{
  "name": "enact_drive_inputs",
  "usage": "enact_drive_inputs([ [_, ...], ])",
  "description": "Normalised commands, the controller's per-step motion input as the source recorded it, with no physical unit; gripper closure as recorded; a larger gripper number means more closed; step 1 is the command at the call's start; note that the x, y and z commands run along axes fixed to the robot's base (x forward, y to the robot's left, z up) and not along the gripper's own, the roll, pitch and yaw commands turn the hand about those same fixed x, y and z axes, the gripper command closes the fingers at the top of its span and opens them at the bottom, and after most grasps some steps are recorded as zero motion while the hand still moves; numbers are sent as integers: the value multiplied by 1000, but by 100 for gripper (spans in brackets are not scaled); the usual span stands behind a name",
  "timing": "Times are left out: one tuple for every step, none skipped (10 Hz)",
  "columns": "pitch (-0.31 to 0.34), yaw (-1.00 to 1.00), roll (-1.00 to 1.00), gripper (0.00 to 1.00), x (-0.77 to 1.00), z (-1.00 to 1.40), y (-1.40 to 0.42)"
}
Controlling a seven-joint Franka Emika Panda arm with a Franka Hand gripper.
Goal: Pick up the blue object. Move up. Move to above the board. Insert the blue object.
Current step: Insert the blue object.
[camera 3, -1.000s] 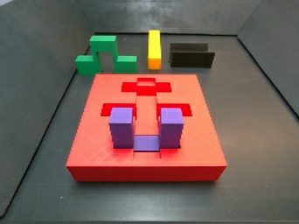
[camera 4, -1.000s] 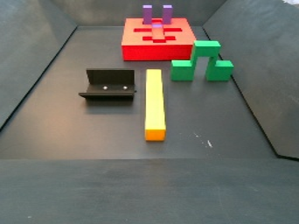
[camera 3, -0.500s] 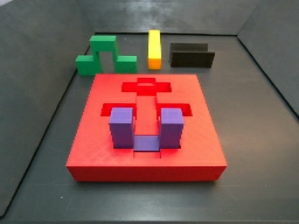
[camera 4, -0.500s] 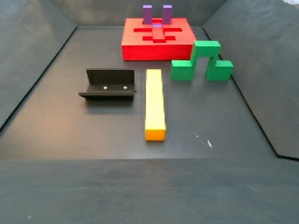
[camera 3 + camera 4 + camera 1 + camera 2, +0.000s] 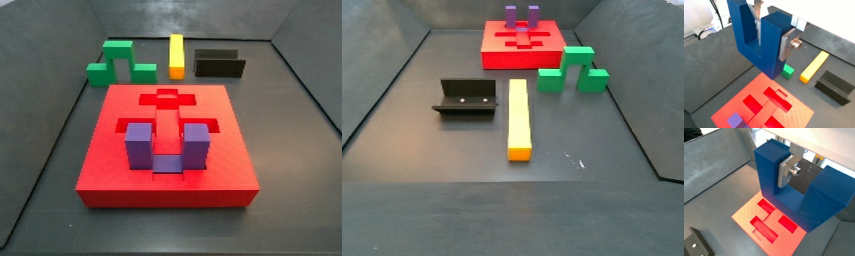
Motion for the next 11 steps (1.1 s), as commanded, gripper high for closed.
enact_drive_inputs([
  [0,0,0,100,0,-66,0],
  [0,0,0,100,0,-103,0],
  [0,0,0,100,0,-114,0],
  [0,0,0,100,0,-206,0],
  [-1,0,0,100,243,-503,151],
  [-14,0,207,100,557,-749,223],
  [-39,0,236,100,657,-674,263],
  [-36,0,234,100,660,-680,254],
  [-16,0,239,100,646,-686,234],
  [0,0,233,100,471,-757,123],
  [0,0,207,100,343,-860,51],
])
